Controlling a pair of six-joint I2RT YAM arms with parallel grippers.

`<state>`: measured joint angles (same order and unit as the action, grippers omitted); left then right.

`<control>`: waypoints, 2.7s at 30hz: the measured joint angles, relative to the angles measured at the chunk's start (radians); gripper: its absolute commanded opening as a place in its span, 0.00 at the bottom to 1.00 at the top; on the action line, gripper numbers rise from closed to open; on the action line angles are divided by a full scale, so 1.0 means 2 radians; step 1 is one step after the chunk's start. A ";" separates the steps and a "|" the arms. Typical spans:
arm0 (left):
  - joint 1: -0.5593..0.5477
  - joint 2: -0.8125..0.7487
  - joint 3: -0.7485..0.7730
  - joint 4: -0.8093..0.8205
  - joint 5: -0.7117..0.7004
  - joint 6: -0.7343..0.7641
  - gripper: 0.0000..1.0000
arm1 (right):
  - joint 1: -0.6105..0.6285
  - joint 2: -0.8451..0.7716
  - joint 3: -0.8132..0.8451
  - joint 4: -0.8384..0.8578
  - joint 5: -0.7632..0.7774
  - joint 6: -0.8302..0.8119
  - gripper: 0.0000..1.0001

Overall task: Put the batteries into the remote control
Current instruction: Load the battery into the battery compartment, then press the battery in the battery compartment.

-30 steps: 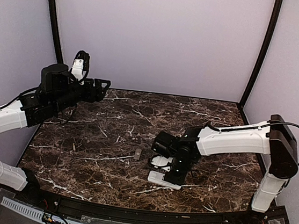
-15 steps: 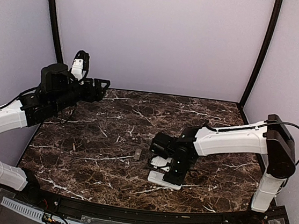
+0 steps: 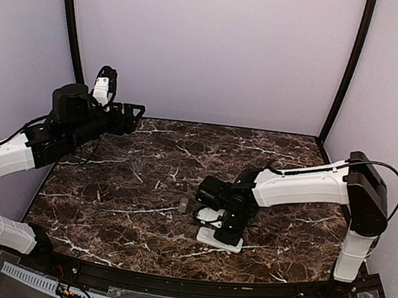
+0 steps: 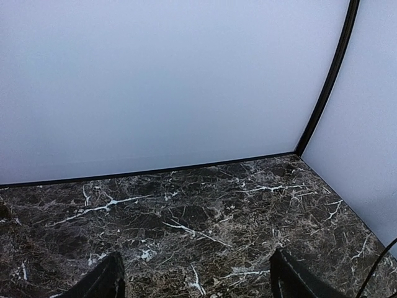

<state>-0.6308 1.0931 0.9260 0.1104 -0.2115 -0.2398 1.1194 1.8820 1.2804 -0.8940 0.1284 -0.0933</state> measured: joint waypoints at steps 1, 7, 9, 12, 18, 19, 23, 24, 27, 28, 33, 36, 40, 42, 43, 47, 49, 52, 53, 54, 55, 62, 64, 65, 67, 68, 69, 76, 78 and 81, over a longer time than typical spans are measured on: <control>0.000 0.000 0.000 0.000 0.000 0.000 0.80 | 0.000 0.000 0.000 0.001 -0.001 -0.001 0.27; 0.000 -0.008 -0.006 0.000 0.000 0.002 0.80 | -0.001 0.000 0.001 0.004 -0.005 -0.002 0.27; 0.000 -0.008 -0.006 0.000 0.000 0.004 0.80 | -0.002 0.000 0.001 0.004 -0.005 -0.001 0.25; 0.000 -0.008 -0.006 0.000 0.000 0.005 0.80 | -0.005 0.000 0.001 0.007 -0.010 -0.002 0.23; 0.000 -0.008 -0.007 0.000 0.000 0.006 0.80 | -0.010 0.001 0.001 0.010 -0.014 -0.007 0.15; 0.000 -0.009 -0.007 0.000 -0.001 0.007 0.80 | -0.010 0.001 0.002 0.009 -0.015 -0.010 0.14; 0.000 -0.014 -0.010 0.000 -0.005 0.010 0.80 | -0.010 0.001 0.003 0.009 -0.016 -0.014 0.16; 0.000 -0.015 -0.010 0.000 -0.005 0.010 0.80 | -0.010 0.001 0.004 0.009 -0.016 -0.015 0.17; 0.000 -0.018 -0.011 0.000 -0.006 0.012 0.80 | -0.010 0.001 0.004 0.009 -0.018 -0.015 0.22; 0.000 -0.018 -0.011 0.000 -0.006 0.012 0.80 | -0.010 0.001 0.004 0.009 -0.019 -0.015 0.23; 0.000 -0.019 -0.011 0.000 -0.007 0.014 0.80 | -0.010 0.001 0.004 0.008 -0.027 -0.018 0.27; 0.000 -0.019 -0.011 0.000 -0.007 0.016 0.80 | -0.010 0.001 0.004 0.008 -0.027 -0.019 0.27; 0.000 -0.019 -0.011 0.000 -0.007 0.018 0.80 | -0.010 0.001 0.006 0.005 -0.028 -0.019 0.28; 0.000 -0.020 -0.011 0.000 -0.007 0.019 0.80 | -0.010 0.001 0.008 0.003 -0.030 -0.019 0.30; 0.000 -0.021 -0.011 0.000 -0.007 0.019 0.80 | -0.010 0.001 0.008 0.002 -0.032 -0.019 0.30; 0.000 -0.024 -0.012 0.000 -0.007 0.021 0.80 | -0.010 0.001 0.010 -0.002 -0.038 -0.021 0.30; 0.000 -0.024 -0.012 0.000 -0.007 0.022 0.80 | -0.010 0.000 0.010 -0.004 -0.040 -0.022 0.30; 0.000 -0.024 -0.012 0.000 -0.007 0.023 0.80 | -0.011 -0.002 0.011 -0.010 -0.042 -0.022 0.29; 0.000 -0.024 -0.013 0.000 -0.007 0.023 0.80 | -0.012 -0.002 0.012 -0.012 -0.042 -0.022 0.29; 0.000 -0.024 -0.013 0.000 -0.007 0.023 0.80 | -0.014 -0.002 0.013 -0.013 -0.043 -0.022 0.28; 0.000 -0.024 -0.013 0.000 -0.007 0.023 0.80 | -0.014 -0.004 0.015 -0.015 -0.045 -0.020 0.28; 0.003 -0.024 -0.013 0.000 -0.007 0.023 0.80 | -0.038 -0.033 0.025 -0.026 -0.068 0.025 0.40; 0.003 -0.024 -0.013 0.000 -0.007 0.025 0.80 | -0.045 -0.043 0.025 -0.032 -0.074 0.046 0.41; 0.003 -0.024 -0.013 0.000 -0.007 0.025 0.80 | -0.050 -0.046 0.025 -0.035 -0.079 0.057 0.41; 0.003 -0.024 -0.013 0.000 -0.007 0.025 0.80 | -0.057 -0.047 0.022 -0.036 -0.088 0.073 0.41; 0.003 -0.024 -0.013 0.000 -0.007 0.025 0.80 | -0.061 -0.047 0.018 -0.036 -0.096 0.081 0.42; 0.003 -0.024 -0.013 0.000 -0.007 0.025 0.80 | -0.064 -0.047 0.014 -0.036 -0.104 0.087 0.42; 0.003 -0.024 -0.013 0.000 -0.007 0.027 0.80 | -0.069 -0.037 0.010 -0.033 -0.136 0.096 0.36; 0.004 -0.024 -0.013 0.000 -0.007 0.027 0.80 | -0.069 -0.027 0.009 -0.032 -0.137 0.097 0.36; 0.004 -0.024 -0.013 0.000 -0.007 0.027 0.80 | -0.071 -0.017 0.009 -0.031 -0.137 0.096 0.36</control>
<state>-0.6235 1.0458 0.9005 0.1101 -0.2256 -0.1860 0.9768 1.8484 1.2991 -0.9554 -0.1463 0.0986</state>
